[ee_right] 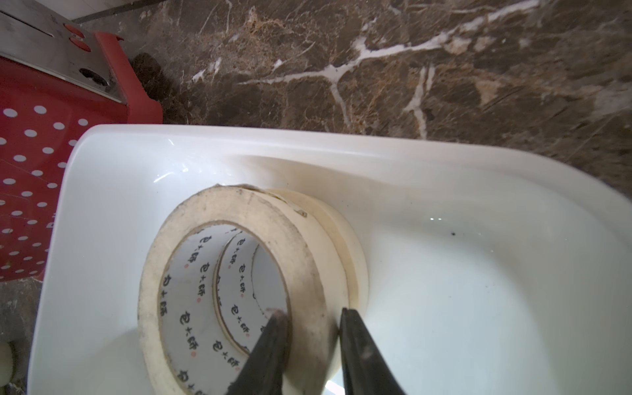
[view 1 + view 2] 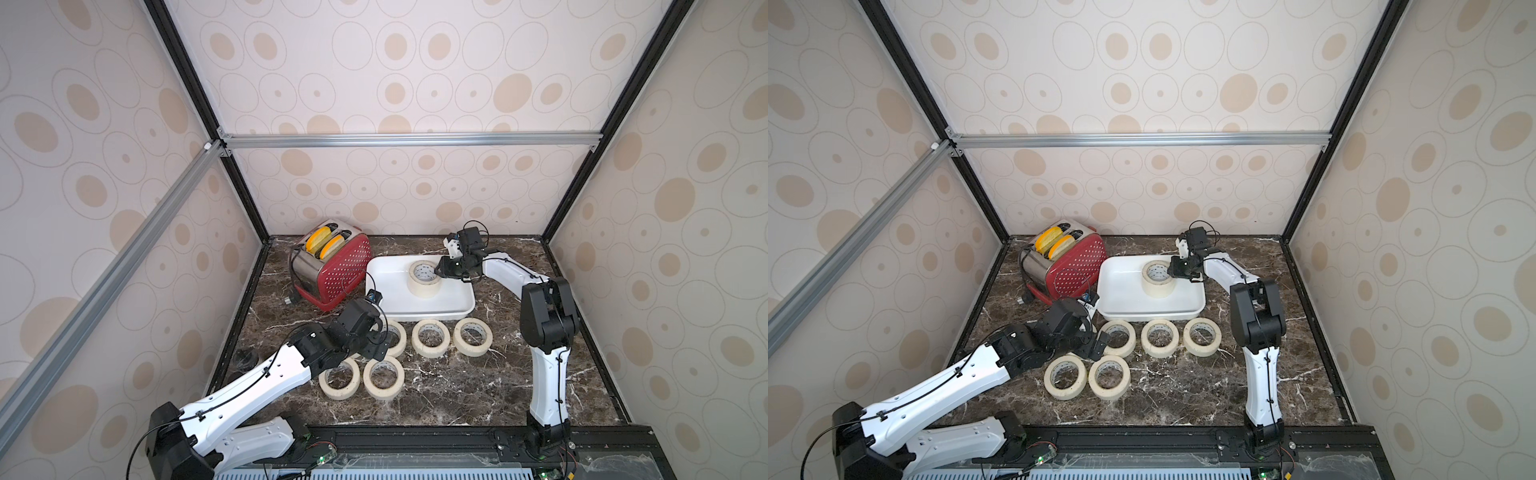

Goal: Take out the art tape in the storage box
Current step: Pick up the art tape from the storage box.

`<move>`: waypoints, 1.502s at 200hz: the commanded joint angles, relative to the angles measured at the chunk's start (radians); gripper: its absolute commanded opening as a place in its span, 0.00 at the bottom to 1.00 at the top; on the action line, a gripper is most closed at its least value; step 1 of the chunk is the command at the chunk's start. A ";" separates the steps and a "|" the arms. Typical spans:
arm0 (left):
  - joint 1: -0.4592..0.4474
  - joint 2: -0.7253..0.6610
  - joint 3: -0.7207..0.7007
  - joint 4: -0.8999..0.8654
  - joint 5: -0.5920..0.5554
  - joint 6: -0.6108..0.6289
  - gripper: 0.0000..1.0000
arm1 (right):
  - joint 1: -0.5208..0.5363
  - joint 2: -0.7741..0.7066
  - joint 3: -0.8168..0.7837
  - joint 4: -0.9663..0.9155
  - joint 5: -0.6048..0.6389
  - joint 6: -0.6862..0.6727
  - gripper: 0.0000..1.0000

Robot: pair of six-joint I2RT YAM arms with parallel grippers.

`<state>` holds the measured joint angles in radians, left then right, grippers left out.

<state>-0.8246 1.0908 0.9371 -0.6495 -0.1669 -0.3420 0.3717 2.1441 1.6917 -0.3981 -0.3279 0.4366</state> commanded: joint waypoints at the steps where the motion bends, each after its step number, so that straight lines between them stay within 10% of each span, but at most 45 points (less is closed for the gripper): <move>1: -0.002 0.010 0.019 -0.013 -0.020 0.014 0.99 | 0.000 -0.008 -0.010 -0.018 0.001 -0.015 0.25; 152: 0.002 0.046 0.011 0.047 -0.034 -0.018 0.99 | 0.001 -0.270 -0.241 0.056 -0.025 -0.044 0.13; 300: 0.046 0.024 0.029 0.081 -0.033 0.002 0.99 | 0.021 -0.941 -0.797 -0.118 0.005 -0.128 0.13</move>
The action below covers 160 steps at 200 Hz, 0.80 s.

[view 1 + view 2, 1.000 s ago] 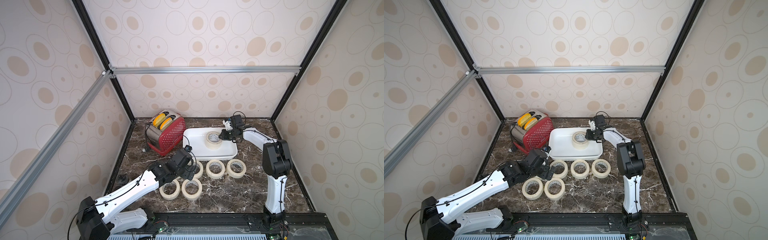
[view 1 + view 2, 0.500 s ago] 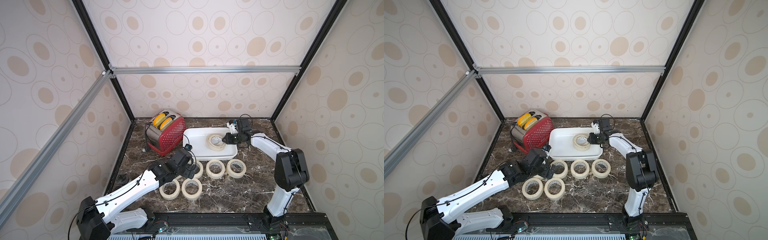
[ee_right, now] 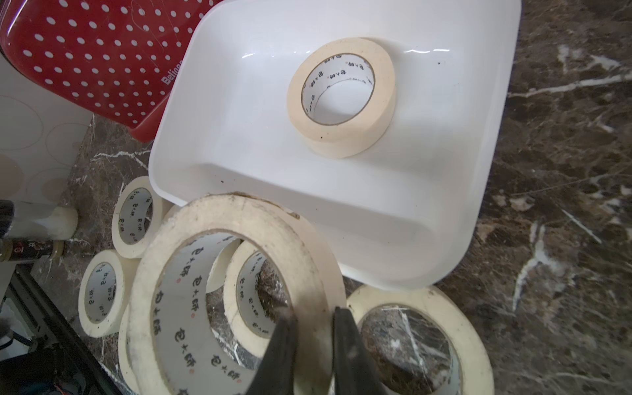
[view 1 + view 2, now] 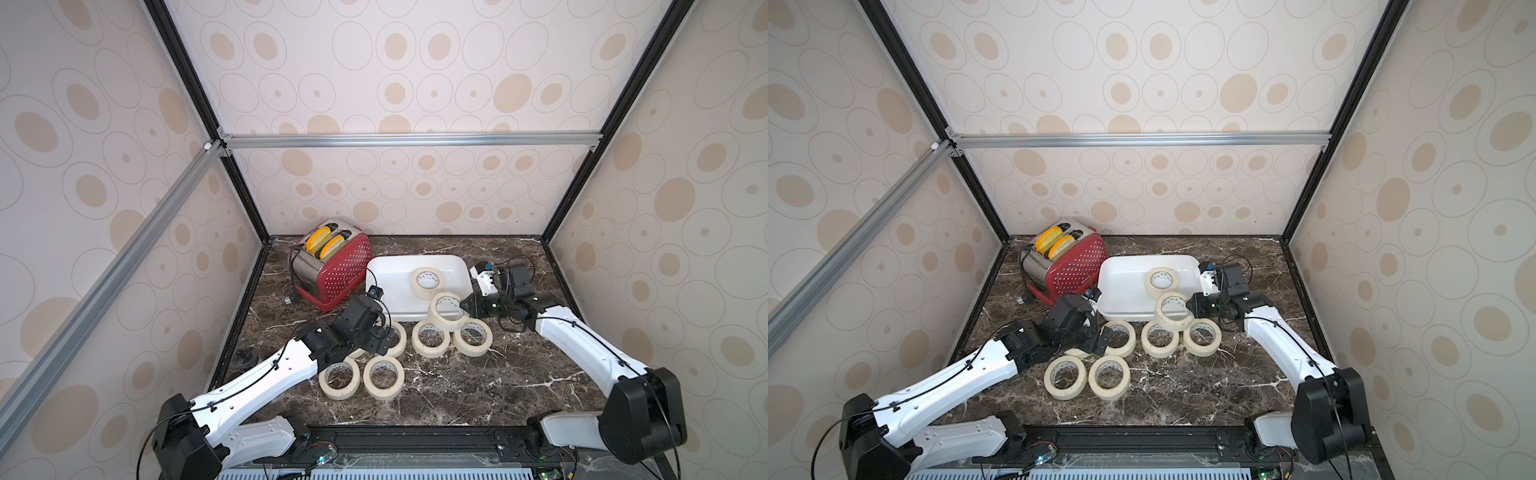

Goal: Take out the art tape in the storage box
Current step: Pick up the art tape from the storage box, then place the art tape at the center of the board.

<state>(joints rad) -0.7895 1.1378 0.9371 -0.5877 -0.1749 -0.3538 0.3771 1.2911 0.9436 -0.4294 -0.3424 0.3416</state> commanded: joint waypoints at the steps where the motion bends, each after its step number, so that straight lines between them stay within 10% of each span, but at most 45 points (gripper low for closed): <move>1: 0.012 -0.023 0.029 0.020 -0.025 0.013 0.99 | 0.015 -0.092 -0.053 -0.089 0.021 -0.033 0.13; 160: 0.011 0.015 0.081 0.066 -0.039 0.042 0.99 | 0.373 -0.260 -0.318 -0.091 0.117 0.161 0.14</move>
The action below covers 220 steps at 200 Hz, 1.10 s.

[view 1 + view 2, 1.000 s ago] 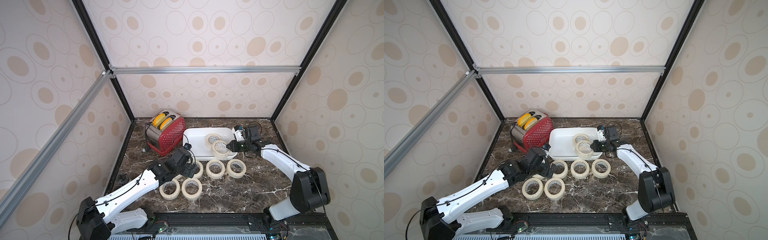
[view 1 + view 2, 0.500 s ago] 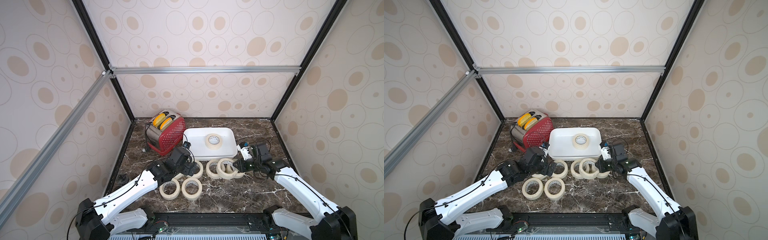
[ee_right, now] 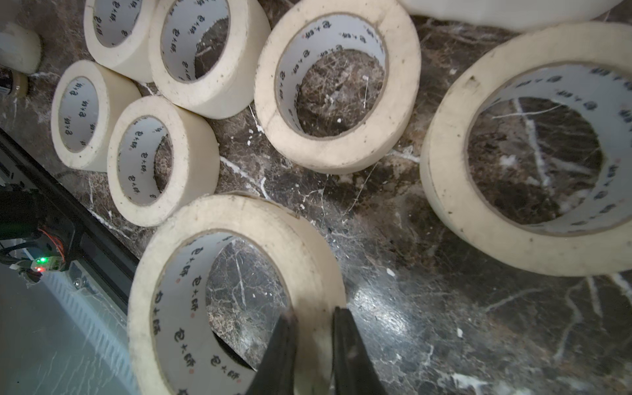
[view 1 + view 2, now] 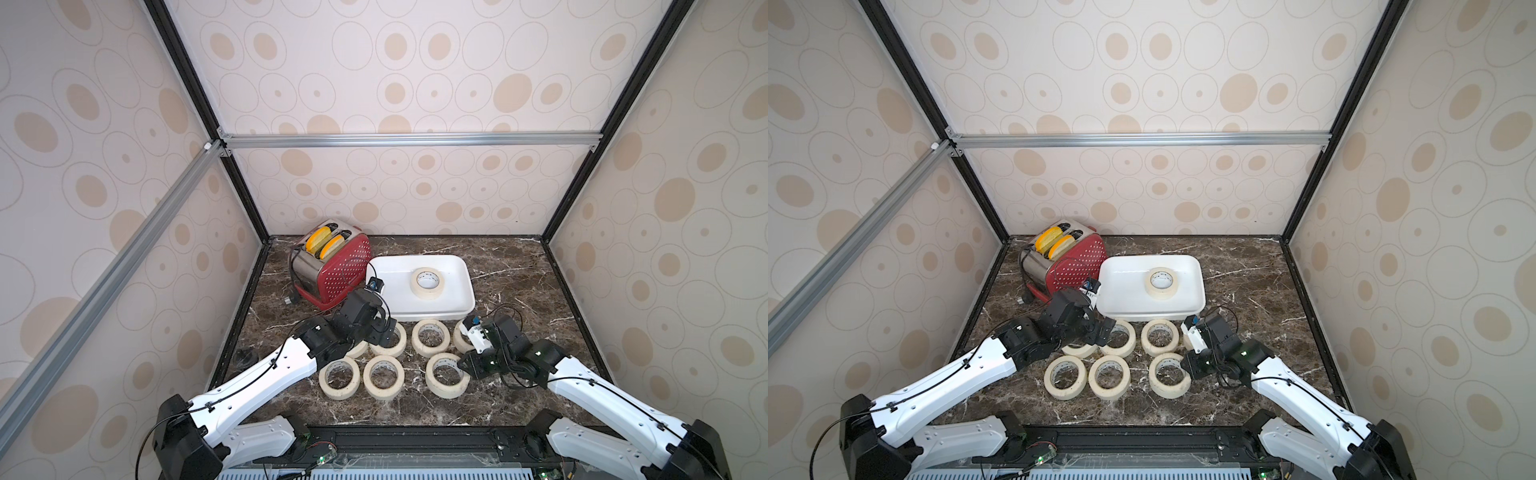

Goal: Take out the art tape in the storage box
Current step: Place the art tape at the center of the board.

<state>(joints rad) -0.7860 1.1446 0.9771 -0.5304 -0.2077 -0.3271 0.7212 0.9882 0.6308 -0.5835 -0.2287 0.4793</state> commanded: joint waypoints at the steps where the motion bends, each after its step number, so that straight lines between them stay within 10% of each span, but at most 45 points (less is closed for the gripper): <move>1: 0.008 0.007 0.040 0.009 -0.006 0.016 0.99 | 0.030 0.045 -0.006 0.065 0.003 0.024 0.14; 220: 0.008 0.003 0.022 -0.006 -0.022 -0.007 0.99 | 0.050 0.310 0.029 0.225 0.090 -0.020 0.29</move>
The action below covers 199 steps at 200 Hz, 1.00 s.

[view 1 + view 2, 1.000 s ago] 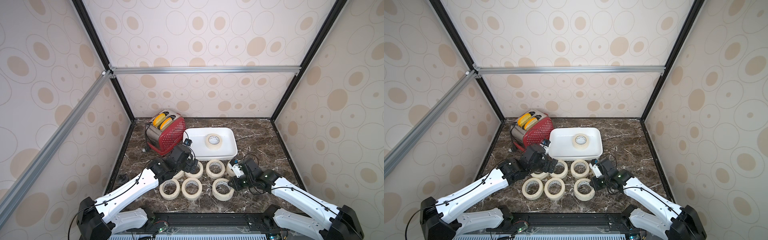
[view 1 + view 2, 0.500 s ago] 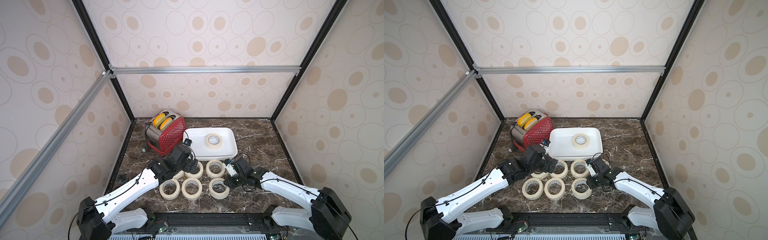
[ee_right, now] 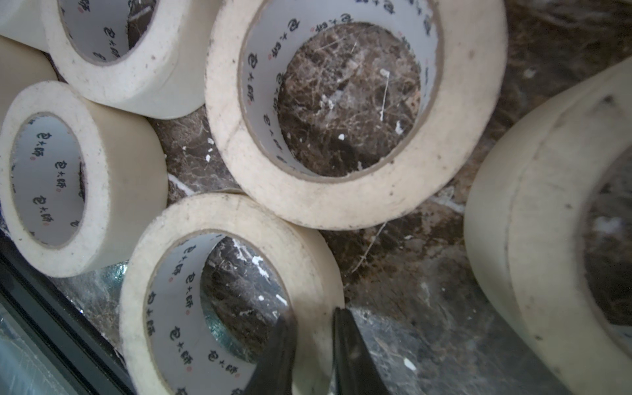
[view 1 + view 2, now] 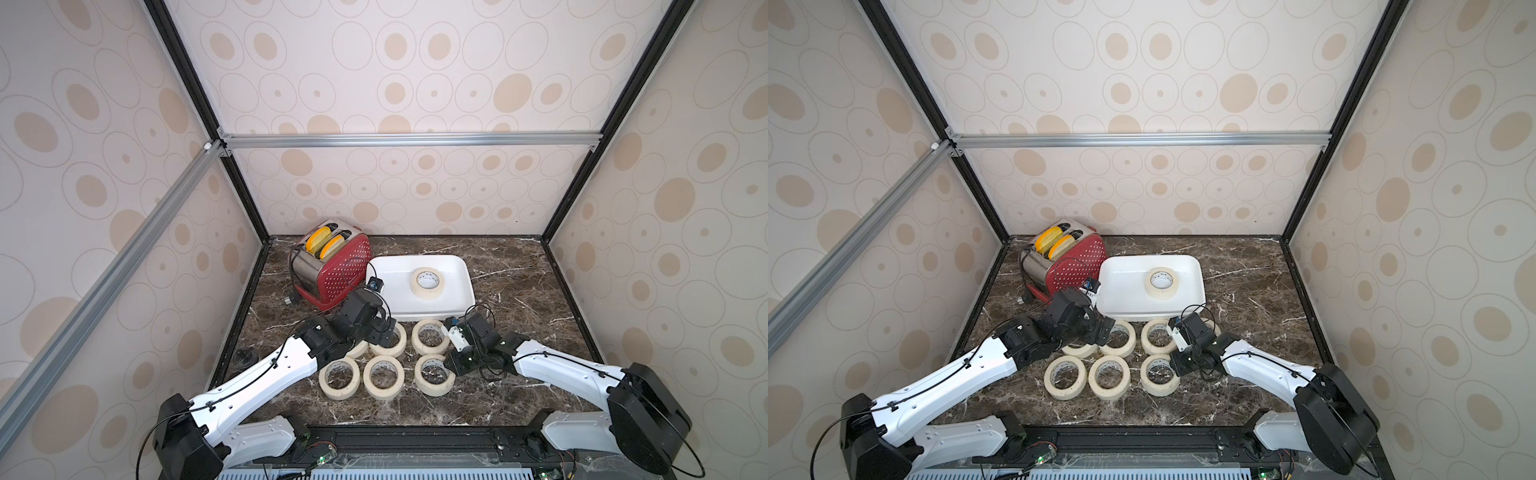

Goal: Take out the art tape in the storage box
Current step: Place the art tape at the center of the board.

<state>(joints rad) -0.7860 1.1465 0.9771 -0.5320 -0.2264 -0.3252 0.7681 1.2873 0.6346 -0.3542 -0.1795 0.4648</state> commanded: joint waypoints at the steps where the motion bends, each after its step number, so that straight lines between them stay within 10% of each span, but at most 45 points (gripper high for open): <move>1: 0.007 0.001 0.021 -0.005 -0.004 -0.009 0.99 | 0.003 0.011 0.026 -0.006 0.041 -0.007 0.30; 106: 0.008 -0.037 -0.010 0.007 0.005 -0.015 0.99 | -0.135 -0.052 0.232 -0.084 0.066 -0.112 0.63; 199: 0.008 -0.109 -0.076 0.013 0.033 -0.023 0.99 | -0.300 0.260 0.511 -0.001 0.135 -0.090 0.78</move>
<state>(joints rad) -0.7853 1.0573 0.9108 -0.5308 -0.2096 -0.3290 0.4980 1.4658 1.0721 -0.3683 -0.1036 0.3847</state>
